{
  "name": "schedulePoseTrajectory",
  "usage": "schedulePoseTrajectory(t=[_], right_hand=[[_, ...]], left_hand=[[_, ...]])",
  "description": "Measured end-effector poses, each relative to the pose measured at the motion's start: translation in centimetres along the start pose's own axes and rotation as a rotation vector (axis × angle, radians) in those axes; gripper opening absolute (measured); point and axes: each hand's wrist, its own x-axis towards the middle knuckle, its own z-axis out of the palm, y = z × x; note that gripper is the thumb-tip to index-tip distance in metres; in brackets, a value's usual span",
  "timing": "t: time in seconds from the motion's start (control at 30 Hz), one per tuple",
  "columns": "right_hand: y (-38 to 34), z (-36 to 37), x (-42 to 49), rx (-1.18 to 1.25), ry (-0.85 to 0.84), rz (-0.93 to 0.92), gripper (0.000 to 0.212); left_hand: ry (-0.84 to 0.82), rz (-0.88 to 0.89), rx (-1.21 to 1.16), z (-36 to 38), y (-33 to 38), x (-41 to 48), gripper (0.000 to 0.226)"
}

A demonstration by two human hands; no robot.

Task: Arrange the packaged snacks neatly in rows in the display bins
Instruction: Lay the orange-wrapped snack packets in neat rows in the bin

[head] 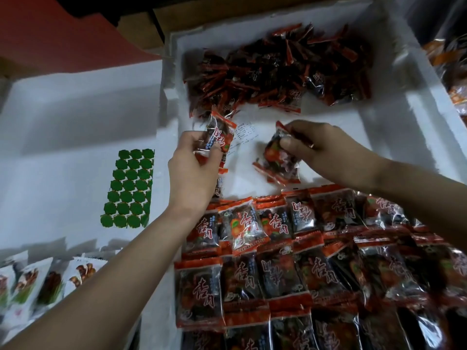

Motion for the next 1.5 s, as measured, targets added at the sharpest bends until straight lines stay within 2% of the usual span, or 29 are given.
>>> schedulePoseTrajectory(t=[0.2,0.43,0.6,0.7,0.77,0.93,1.07,1.2,1.27,1.33,1.43,1.5], right_hand=[[0.2,1.9,-2.1,-0.212,-0.406,0.009,0.037],[-0.6,3.6,-2.1,-0.209,-0.505,0.026,0.036],[-1.1,4.0,-2.6,-0.208,-0.482,0.027,0.033],[-1.0,4.7,-3.2,-0.338,-0.399,-0.024,0.030],[-1.0,4.9,-3.4,-0.327,-0.353,-0.040,0.030],[-1.1,5.2,-3.4,-0.315,-0.388,-0.021,0.029],[-0.9,6.0,-3.9,-0.349,-0.324,-0.053,0.028],[-0.6,6.8,-4.3,-0.513,-0.144,-0.135,0.029],[-0.4,6.6,-4.5,-0.440,-0.115,-0.133,0.030],[-0.6,5.7,-4.9,-0.244,-0.136,-0.073,0.033],[-1.9,3.7,-5.5,0.046,-0.040,0.092,0.032],[-3.2,2.3,-5.9,0.336,0.012,0.223,0.042]], left_hand=[[-0.027,-0.056,-0.072,-1.0,1.0,-2.1,0.007],[-0.092,-0.083,-0.071,-1.8,1.3,-4.1,0.007],[-0.143,-0.078,-0.037,-2.0,1.3,-5.5,0.007],[-0.156,-0.071,-0.035,-2.2,1.5,-6.2,0.011],[-0.153,-0.075,-0.041,-2.4,1.7,-6.3,0.012],[-0.137,-0.071,-0.032,-2.6,1.9,-6.4,0.012],[-0.129,-0.053,-0.022,-2.3,2.1,-6.6,0.012],[-0.139,-0.058,-0.042,-1.9,2.4,-7.0,0.008],[-0.160,-0.072,-0.075,-2.0,2.7,-7.2,0.008],[-0.180,-0.077,-0.095,-2.1,2.9,-7.3,0.007],[-0.196,-0.011,-0.081,-2.1,3.2,-7.5,0.008],[-0.209,0.083,-0.021,-2.1,3.3,-7.7,0.012]])
